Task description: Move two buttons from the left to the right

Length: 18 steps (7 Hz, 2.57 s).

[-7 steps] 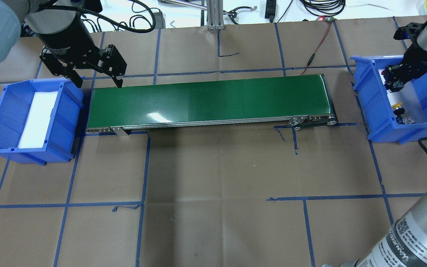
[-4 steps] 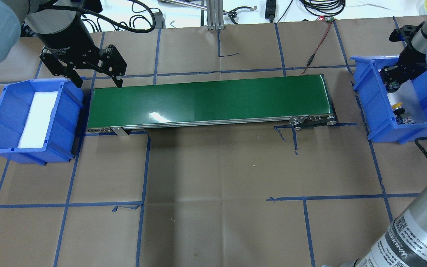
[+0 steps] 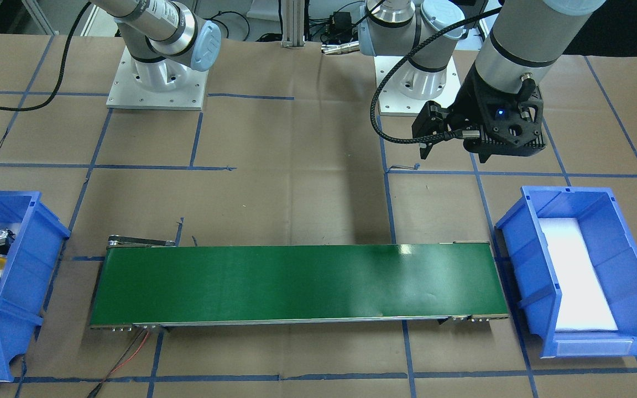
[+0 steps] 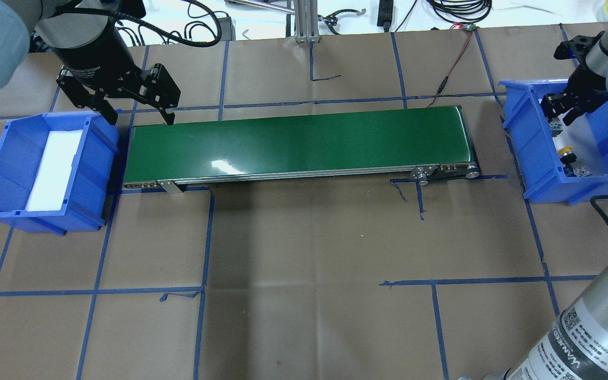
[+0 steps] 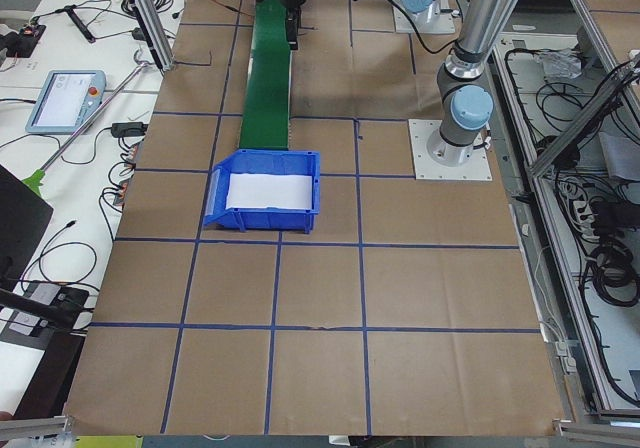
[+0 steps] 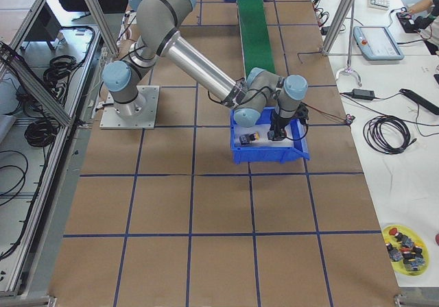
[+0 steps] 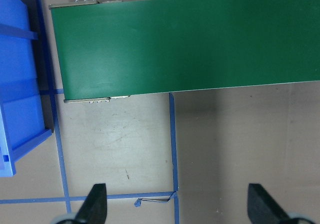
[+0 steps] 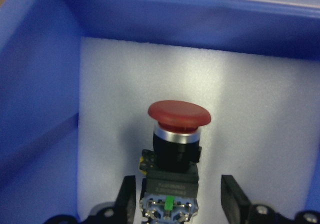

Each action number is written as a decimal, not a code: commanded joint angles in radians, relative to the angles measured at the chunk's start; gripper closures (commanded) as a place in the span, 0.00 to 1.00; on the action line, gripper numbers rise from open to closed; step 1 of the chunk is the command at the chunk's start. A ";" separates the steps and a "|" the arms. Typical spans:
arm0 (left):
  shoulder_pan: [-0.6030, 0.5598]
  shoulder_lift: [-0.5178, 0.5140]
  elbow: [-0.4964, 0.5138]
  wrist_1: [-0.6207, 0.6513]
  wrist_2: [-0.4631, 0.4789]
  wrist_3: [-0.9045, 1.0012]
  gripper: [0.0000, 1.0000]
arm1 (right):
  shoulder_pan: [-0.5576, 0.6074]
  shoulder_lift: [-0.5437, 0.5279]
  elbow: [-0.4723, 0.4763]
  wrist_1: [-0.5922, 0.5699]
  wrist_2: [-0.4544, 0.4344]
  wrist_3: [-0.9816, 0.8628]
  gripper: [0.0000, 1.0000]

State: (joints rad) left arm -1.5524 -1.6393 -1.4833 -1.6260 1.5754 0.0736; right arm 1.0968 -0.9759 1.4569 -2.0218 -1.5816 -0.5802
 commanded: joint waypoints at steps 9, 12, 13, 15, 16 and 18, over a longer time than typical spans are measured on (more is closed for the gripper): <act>0.000 0.000 0.000 0.000 0.000 0.000 0.00 | 0.150 -0.470 0.000 0.236 0.005 0.239 0.00; 0.000 0.000 0.000 -0.002 0.000 0.000 0.00 | 0.378 -0.587 0.016 0.406 0.005 0.585 0.00; 0.000 0.001 -0.002 -0.002 0.000 0.000 0.00 | 0.490 -0.596 0.051 0.411 -0.001 0.653 0.00; 0.000 0.000 -0.002 -0.002 0.000 0.000 0.00 | 0.572 -0.587 0.089 0.393 0.000 0.723 0.00; 0.000 0.000 -0.002 -0.002 0.000 0.000 0.00 | 0.572 -0.586 0.091 0.402 0.000 0.715 0.00; 0.000 0.000 -0.002 -0.002 0.000 0.000 0.00 | 0.562 -0.593 0.092 0.413 -0.001 0.706 0.00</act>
State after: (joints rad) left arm -1.5524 -1.6398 -1.4849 -1.6275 1.5754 0.0736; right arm 1.6631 -1.5638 1.5481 -1.6149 -1.5828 0.1307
